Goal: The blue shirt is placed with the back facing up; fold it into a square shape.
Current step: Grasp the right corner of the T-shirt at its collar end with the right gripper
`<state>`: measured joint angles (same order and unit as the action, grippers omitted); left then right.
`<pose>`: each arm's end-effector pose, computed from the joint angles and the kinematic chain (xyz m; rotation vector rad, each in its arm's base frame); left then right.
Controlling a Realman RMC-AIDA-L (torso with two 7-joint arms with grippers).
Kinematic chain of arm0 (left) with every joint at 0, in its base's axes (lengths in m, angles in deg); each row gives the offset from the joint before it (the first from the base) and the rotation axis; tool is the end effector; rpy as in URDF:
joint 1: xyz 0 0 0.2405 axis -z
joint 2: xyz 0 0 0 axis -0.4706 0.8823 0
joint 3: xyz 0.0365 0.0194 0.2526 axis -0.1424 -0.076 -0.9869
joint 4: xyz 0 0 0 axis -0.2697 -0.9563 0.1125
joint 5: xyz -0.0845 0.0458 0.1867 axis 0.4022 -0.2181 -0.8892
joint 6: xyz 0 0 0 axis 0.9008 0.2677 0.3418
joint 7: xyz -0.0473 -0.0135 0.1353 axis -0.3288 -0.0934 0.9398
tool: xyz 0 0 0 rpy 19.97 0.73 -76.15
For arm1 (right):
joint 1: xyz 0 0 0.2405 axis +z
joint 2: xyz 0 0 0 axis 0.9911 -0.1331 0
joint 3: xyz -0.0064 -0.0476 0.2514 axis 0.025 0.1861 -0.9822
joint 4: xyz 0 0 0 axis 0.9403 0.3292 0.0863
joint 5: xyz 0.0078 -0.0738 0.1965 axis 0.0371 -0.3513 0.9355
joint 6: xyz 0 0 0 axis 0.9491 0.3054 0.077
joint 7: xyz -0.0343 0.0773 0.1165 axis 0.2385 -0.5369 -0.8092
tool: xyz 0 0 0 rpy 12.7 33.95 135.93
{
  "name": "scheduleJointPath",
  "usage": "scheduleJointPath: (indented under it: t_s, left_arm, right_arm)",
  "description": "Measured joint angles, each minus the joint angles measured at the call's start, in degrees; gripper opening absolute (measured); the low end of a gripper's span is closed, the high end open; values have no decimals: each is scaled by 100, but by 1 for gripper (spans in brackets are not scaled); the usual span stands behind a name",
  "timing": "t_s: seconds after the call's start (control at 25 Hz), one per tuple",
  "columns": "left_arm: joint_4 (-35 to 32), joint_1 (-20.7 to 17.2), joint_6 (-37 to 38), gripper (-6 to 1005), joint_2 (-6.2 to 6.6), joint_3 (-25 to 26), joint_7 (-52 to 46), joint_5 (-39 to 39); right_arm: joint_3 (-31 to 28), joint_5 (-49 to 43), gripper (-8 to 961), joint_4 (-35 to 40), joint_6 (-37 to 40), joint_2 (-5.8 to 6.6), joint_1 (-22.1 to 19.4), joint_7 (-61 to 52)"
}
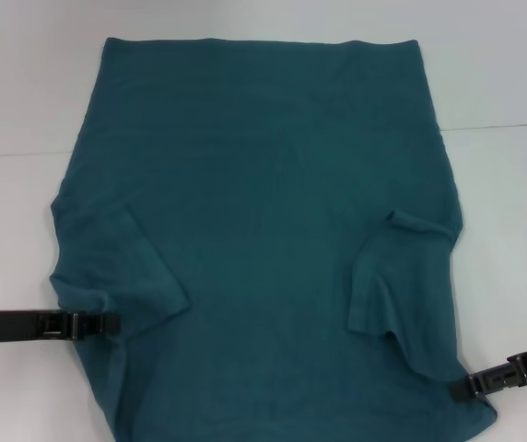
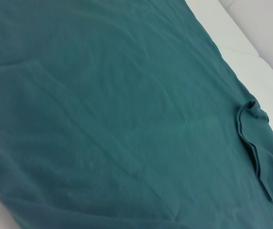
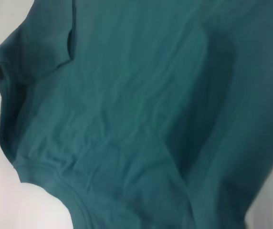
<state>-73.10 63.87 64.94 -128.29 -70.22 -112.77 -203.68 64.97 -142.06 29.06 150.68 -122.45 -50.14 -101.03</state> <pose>-0.2984 0.3468 0.0101 -2.4265 -1.4897 -0.3670 0.3243 0.3108 0.0417 -2.4735 1.7645 0.0328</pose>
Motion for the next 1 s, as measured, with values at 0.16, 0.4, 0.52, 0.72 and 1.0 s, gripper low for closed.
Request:
scheduleJointPath:
  t_s: [0.16,0.4,0.52,0.72,1.0]
  left_arm:
    - [0,10,0,16,0,0,0,3]
    - [0,21,0,17,6,0,0,5]
    - [0,22,-6,18,8,0,0,5]
    - [0,23,-9,17,9,0,0,22]
    - [0,24,-9,17,9,0,0,49]
  right_arm:
    - [10,0,882,-2,2,-24,-26,12]
    - [15,0,882,2,22,-31,-53,5]
    - [17,0,883,2,22,-31,-57,0]
    - [18,-34,884,0,31,-17,-65,-5]
    - [13,-125,882,18,62,-35,-67,-23]
